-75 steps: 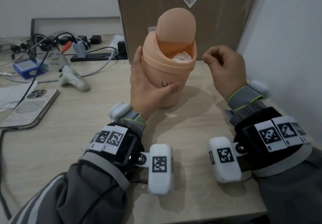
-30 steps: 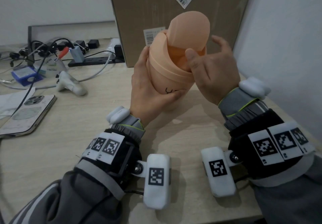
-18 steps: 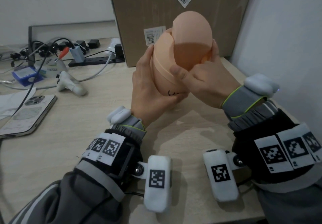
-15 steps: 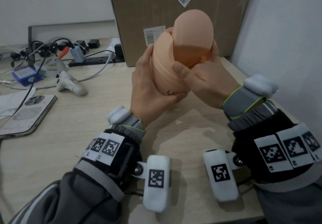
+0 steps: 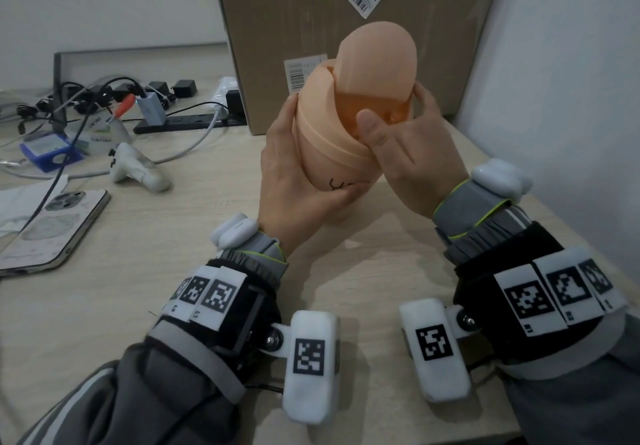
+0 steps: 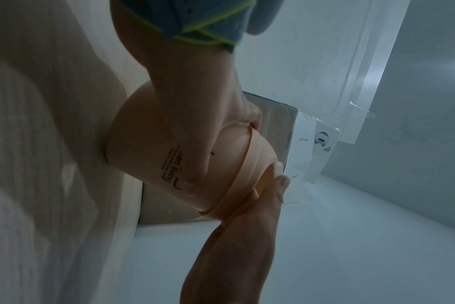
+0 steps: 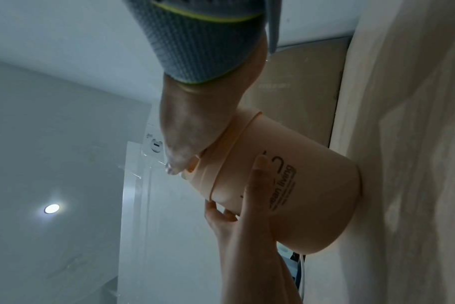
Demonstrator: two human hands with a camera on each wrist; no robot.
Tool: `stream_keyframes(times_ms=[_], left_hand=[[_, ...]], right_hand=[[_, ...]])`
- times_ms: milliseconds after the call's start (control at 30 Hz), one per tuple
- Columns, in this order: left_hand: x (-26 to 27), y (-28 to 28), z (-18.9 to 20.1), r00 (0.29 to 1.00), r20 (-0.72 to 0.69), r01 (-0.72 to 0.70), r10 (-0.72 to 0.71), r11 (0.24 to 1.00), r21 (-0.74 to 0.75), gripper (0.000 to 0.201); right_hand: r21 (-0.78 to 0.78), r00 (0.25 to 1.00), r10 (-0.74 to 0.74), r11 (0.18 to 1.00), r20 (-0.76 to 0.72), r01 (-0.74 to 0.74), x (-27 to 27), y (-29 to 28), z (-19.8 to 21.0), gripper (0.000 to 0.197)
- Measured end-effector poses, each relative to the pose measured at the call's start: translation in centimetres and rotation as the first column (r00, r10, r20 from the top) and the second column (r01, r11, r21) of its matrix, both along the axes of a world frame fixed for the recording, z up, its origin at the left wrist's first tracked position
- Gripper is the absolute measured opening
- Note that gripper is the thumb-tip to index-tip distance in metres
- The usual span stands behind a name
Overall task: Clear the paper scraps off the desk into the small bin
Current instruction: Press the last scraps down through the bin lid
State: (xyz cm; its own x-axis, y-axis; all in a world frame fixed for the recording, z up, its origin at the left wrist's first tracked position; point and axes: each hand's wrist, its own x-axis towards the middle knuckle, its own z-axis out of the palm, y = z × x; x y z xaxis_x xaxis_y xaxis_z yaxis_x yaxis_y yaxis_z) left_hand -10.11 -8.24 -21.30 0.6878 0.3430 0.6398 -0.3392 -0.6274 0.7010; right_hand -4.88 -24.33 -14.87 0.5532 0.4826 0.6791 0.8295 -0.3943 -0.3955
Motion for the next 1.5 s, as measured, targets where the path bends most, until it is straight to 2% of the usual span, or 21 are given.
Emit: stream_keyframes(times_ms=[67,200,300,367,467,600,667,767,833,967,1067,1267,1500], left_hand=[[0.0,0.0,0.0,1.0,-0.009,0.001,-0.001,1.0,0.002,0.117],[0.0,0.1,0.0,1.0,-0.011,-0.008,0.008,1.0,0.025,0.115],[0.0,0.1,0.1,1.0,-0.019,-0.003,0.003,0.999,0.034,0.117],[0.0,0.0,0.1,1.0,-0.025,0.013,-0.012,1.0,0.02,0.117],[0.0,0.1,0.0,1.0,-0.017,0.018,-0.018,1.0,-0.017,0.121],[0.4,0.4,-0.3,1.0,-0.01,0.026,-0.027,0.997,-0.073,0.124],[0.5,0.5,-0.4,1.0,-0.014,0.026,-0.027,0.996,-0.082,0.125],[0.6,0.6,-0.6,1.0,-0.018,0.022,-0.024,0.995,-0.101,0.129],[0.6,0.6,-0.7,0.999,-0.019,0.027,-0.029,0.992,-0.126,0.128],[0.8,0.7,-0.9,0.999,-0.027,0.031,-0.036,0.986,-0.165,0.129],[0.8,0.6,-0.8,0.998,-0.029,0.055,-0.061,0.984,-0.167,0.132],[0.5,0.3,-0.5,0.997,-0.043,0.06,-0.068,0.983,-0.172,0.133],[0.5,0.4,-0.4,0.997,-0.061,0.04,-0.053,0.98,-0.193,0.13]], right_hand=[[-0.076,0.998,0.024,0.997,-0.057,-0.028,-0.3,0.1,0.1,0.059],[-0.236,0.994,0.088,0.967,-0.067,-0.101,0.1,0.4,0.5,0.064],[-0.256,0.993,0.065,0.963,-0.096,-0.087,0.6,0.1,0.2,0.08],[-0.189,0.998,0.025,0.981,-0.052,-0.034,0.6,0.0,0.1,0.08],[0.005,0.991,-0.018,1.0,0.135,0.018,0.8,-0.1,0.2,0.07],[0.289,0.939,-0.125,0.957,0.321,0.029,1.2,-0.7,0.2,0.065],[0.356,0.915,-0.16,0.934,0.37,0.019,1.1,-0.9,0.3,0.057],[0.374,0.907,-0.16,0.927,0.39,0.003,0.9,-0.8,0.5,0.038],[0.341,0.924,-0.127,0.94,0.361,-0.003,0.9,-0.6,0.4,0.032],[0.207,0.966,-0.06,0.978,0.25,0.007,1.6,-0.3,0.1,0.045],[0.165,0.984,0.019,0.985,0.18,-0.049,2.2,-0.3,-0.1,0.051],[0.208,0.987,0.162,0.964,0.023,-0.163,2.1,-0.2,-0.2,0.05],[0.322,0.943,0.281,0.922,-0.179,-0.213,2.5,-0.2,-0.3,0.046]])
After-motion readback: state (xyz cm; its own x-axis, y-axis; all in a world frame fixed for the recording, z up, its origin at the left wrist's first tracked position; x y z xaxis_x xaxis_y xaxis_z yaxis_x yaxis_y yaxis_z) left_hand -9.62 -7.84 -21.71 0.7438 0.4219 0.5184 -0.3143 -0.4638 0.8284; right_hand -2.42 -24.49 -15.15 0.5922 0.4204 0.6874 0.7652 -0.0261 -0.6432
